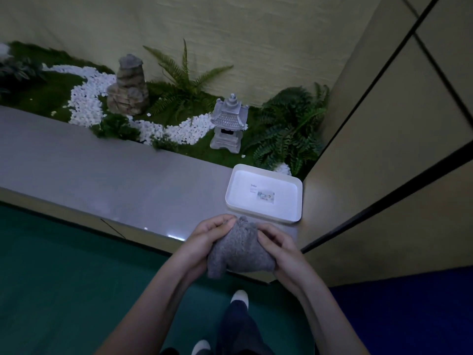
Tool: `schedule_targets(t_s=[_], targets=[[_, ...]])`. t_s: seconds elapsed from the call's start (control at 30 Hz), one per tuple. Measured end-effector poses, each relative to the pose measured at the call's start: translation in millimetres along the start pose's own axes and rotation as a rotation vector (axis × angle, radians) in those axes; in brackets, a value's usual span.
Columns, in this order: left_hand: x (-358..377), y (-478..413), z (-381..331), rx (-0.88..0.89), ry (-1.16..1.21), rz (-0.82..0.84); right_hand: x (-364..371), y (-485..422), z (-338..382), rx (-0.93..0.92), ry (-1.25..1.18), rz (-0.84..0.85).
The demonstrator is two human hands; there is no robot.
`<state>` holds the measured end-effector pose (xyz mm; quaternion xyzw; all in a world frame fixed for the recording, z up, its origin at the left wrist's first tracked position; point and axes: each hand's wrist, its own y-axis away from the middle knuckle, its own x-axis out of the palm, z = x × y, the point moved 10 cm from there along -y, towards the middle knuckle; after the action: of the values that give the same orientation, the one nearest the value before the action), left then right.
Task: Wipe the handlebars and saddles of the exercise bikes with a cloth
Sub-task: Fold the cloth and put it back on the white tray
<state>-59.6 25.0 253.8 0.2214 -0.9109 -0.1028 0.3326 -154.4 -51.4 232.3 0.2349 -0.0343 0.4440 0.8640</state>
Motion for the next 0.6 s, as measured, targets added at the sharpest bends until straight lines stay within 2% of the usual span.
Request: schedule_targets(t_s=[0.07, 0.13, 0.3, 0.43, 0.5, 0.6], targets=[[1.8, -20.5, -4.8, 0.005, 0.011, -0.014, -10.9, -12.9, 4.0, 0.014, -0.065, 0.016], [1.7, -39.2, -8.3, 0.012, 0.019, -0.047, -24.0, -24.9, 17.5, -0.053, -0.060, -0.012], [-5.6, -82.5, -12.5, 0.037, 0.008, -0.183, -63.2, -57.1, 46.5, -0.170, 0.089, -0.205], [-7.0, -100.4, -15.2, 0.058, -0.128, -0.216, -80.4, -78.4, 59.3, -0.176, 0.132, -0.300], [-5.9, -107.0, -16.2, 0.065, -0.193, -0.194, -84.5, -87.6, 61.8, -0.164, 0.120, -0.314], [-14.3, -118.1, -23.5, 0.069, -0.333, -0.255, -86.4, -99.2, 70.7, -0.174, 0.144, -0.297]])
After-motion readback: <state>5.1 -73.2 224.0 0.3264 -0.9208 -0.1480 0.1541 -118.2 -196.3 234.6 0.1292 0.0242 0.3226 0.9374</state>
